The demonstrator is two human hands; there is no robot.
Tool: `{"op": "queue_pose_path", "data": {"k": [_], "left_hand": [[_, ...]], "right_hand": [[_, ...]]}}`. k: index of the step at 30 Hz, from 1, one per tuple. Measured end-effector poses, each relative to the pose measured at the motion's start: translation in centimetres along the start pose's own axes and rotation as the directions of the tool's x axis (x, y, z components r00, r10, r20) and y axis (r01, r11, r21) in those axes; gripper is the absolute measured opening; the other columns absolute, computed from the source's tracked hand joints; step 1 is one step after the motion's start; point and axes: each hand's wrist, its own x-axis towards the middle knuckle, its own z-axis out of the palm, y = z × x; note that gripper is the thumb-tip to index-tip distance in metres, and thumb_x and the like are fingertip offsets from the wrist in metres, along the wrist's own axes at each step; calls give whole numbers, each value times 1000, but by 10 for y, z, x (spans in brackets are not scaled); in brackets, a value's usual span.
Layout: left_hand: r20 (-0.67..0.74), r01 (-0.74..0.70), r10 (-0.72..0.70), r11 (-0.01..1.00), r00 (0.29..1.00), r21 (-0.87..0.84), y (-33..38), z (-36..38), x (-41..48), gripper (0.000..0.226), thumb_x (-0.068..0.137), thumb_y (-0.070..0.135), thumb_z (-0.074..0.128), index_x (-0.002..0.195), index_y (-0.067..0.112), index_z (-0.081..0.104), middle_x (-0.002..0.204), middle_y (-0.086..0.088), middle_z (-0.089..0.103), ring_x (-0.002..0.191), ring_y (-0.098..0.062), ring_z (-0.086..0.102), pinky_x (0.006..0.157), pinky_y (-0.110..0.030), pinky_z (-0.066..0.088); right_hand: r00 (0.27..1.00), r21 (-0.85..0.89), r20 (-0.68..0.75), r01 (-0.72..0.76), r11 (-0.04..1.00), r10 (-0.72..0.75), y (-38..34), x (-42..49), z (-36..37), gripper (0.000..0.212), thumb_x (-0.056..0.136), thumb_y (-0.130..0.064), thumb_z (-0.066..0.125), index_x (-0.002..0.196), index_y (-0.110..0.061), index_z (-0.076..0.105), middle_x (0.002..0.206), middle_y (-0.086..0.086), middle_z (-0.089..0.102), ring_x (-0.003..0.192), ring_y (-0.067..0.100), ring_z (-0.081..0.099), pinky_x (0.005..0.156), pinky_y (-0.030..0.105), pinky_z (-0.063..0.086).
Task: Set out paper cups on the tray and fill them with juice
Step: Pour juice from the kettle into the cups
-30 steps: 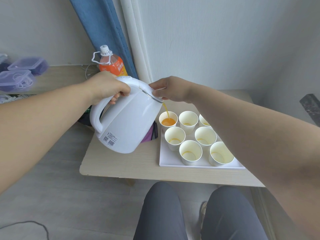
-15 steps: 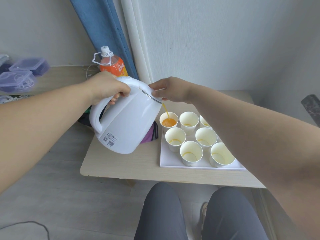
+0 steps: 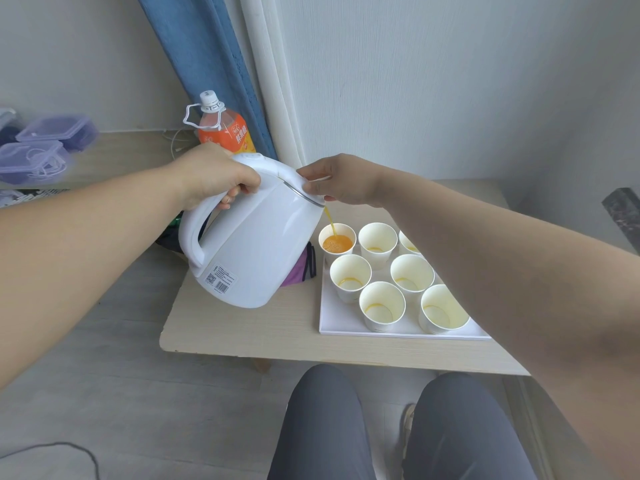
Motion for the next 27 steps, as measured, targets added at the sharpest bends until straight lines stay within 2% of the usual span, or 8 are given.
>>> {"op": "queue_pose_path", "data": {"k": [3, 6, 20, 25, 27], "left_hand": [[6, 6, -6, 1000, 1000, -4, -1, 0, 1, 12, 69, -1, 61, 74, 6, 53, 48, -7, 40, 45, -18, 34, 46, -23, 35], [9, 5, -5, 1000, 1000, -10, -1, 2, 2, 19, 70, -2, 61, 84, 9, 54, 48, -7, 39, 44, -19, 33, 46, -23, 34], [18, 6, -6, 1000, 1000, -15, 1, 8, 5, 21, 70, -1, 61, 88, 8, 56, 48, -7, 39, 39, -15, 33, 44, -22, 34], [25, 12, -12, 1000, 1000, -17, 1, 8, 8, 25, 68, 1, 61, 92, 8, 60, 47, -6, 39, 40, -16, 33, 44, -23, 35], [27, 14, -14, 1000, 1000, -28, 0, 8, 9, 27, 67, 1, 62, 94, 7, 60, 44, -4, 39, 39, -15, 33, 44, -23, 34]], "right_hand": [[1000, 14, 8, 0, 1000, 0, 0, -2, -1, 39, 94, -31, 58, 132, -26, 58, 118, -7, 62, 105, 11, 57, 100, 26, 44], [1000, 2, 5, -8, 1000, 8, 2, 1, 0, 40, 93, -31, 59, 132, -27, 58, 124, -6, 62, 111, 13, 58, 103, 31, 44], [1000, -11, 8, -28, 1000, 28, 5, -2, -1, 41, 93, -32, 58, 133, -27, 56, 118, -6, 62, 98, 12, 60, 96, 26, 47], [1000, -16, 5, -28, 999, 28, 2, -8, -3, 39, 94, -31, 56, 133, -27, 56, 109, -8, 59, 90, 9, 57, 83, 19, 42], [1000, -2, 4, -26, 1000, 26, 1, -9, -3, 37, 94, -30, 56, 132, -28, 57, 112, -8, 62, 94, 10, 59, 88, 21, 45]]}}
